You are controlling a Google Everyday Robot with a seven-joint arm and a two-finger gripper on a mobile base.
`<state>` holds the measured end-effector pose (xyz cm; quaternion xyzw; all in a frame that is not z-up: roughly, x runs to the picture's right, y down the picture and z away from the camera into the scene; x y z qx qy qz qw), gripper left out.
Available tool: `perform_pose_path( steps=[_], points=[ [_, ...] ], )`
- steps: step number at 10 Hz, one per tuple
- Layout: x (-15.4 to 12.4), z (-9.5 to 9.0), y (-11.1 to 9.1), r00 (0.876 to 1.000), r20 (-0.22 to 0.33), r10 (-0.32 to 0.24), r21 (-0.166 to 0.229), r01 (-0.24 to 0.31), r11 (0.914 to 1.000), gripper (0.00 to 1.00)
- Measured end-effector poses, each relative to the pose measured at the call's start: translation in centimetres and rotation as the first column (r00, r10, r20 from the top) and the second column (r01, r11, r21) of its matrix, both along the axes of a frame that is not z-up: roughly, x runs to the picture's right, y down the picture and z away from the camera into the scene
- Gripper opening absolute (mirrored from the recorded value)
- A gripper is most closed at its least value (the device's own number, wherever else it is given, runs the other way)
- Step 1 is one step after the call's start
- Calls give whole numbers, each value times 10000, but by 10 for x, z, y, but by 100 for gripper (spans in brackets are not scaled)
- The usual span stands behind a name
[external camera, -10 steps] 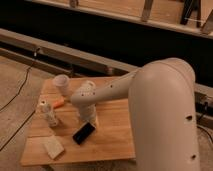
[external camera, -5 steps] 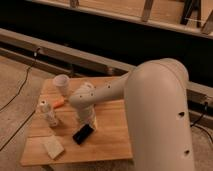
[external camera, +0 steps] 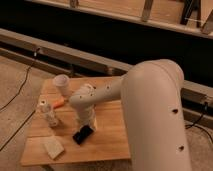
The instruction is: Place the eraser on the white sponge
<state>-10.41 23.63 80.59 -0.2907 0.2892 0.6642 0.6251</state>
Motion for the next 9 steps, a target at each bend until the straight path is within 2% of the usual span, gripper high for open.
perform_pose_path(
  steps=[9],
  points=[
    [-8, 9, -2, 9986, -349, 402, 123, -398, 9991, 65]
  ],
)
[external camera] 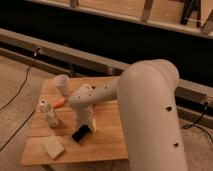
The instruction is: Place the eraser on the white sponge
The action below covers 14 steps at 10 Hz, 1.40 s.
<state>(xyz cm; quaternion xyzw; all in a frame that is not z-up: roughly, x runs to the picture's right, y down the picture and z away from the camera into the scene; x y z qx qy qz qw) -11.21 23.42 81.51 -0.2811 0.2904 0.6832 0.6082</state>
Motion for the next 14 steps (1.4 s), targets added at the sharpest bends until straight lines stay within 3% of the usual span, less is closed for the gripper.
perform_pose_path(
  steps=[2, 4, 8, 10, 14],
  points=[
    [-1, 2, -1, 10000, 1, 55, 4, -55, 10000, 63],
    [-3, 4, -3, 9999, 64, 123, 46, -123, 9999, 49],
    [-4, 5, -9, 9995, 181, 277, 33, -278, 9996, 5],
    [-6, 5, -14, 9988, 255, 418, 100, -420, 9991, 0],
    [-2, 2, -25, 9985, 236, 503, 280, -509, 9983, 0]
  ],
)
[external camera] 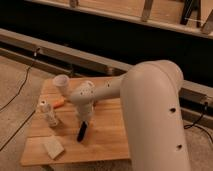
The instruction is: Place the eraser on the white sponge
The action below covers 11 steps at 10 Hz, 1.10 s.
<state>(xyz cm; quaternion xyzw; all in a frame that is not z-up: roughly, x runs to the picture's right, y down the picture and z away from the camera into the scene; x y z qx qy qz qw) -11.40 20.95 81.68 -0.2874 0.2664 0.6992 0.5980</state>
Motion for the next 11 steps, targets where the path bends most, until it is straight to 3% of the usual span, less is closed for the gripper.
perform_pose_path(
  steps=[3, 7, 11],
  points=[
    [9, -6, -10, 9999, -139, -43, 189, 46, 9998, 0],
    [21, -23, -32, 9979, -131, -638, 709, 646, 9954, 0],
    [29, -51, -58, 9889, -110, -1482, 1389, 1483, 9791, 0]
  ],
)
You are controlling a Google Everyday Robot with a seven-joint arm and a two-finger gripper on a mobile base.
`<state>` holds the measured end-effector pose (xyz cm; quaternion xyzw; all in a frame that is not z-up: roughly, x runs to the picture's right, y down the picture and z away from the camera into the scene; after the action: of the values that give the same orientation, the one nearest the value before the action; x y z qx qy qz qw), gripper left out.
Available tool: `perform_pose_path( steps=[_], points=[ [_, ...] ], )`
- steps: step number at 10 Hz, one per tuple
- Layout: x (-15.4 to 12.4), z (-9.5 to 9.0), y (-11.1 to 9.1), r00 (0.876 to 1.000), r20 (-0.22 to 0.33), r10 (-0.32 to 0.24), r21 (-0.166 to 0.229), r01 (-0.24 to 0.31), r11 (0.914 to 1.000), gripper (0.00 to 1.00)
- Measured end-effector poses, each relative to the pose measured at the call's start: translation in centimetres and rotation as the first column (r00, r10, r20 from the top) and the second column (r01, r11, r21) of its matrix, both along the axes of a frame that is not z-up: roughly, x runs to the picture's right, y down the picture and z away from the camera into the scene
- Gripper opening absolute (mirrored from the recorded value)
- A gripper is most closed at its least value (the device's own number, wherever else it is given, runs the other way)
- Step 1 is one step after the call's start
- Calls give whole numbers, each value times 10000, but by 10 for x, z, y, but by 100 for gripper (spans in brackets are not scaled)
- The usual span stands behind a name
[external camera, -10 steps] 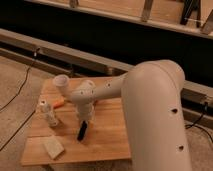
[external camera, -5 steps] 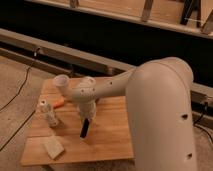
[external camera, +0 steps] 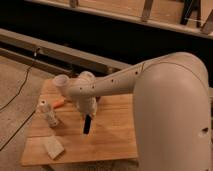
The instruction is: Place the eraser on the white sponge
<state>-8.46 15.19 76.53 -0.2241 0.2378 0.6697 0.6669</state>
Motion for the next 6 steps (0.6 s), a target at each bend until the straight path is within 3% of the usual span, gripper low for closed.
perform_pose_path(
  steps=[3, 6],
  points=[
    [1, -26, -21, 9980, 150, -616, 610, 606, 9963, 0],
    [-6, -45, -28, 9933, 425, -1075, 928, 1032, 9903, 0]
  ],
)
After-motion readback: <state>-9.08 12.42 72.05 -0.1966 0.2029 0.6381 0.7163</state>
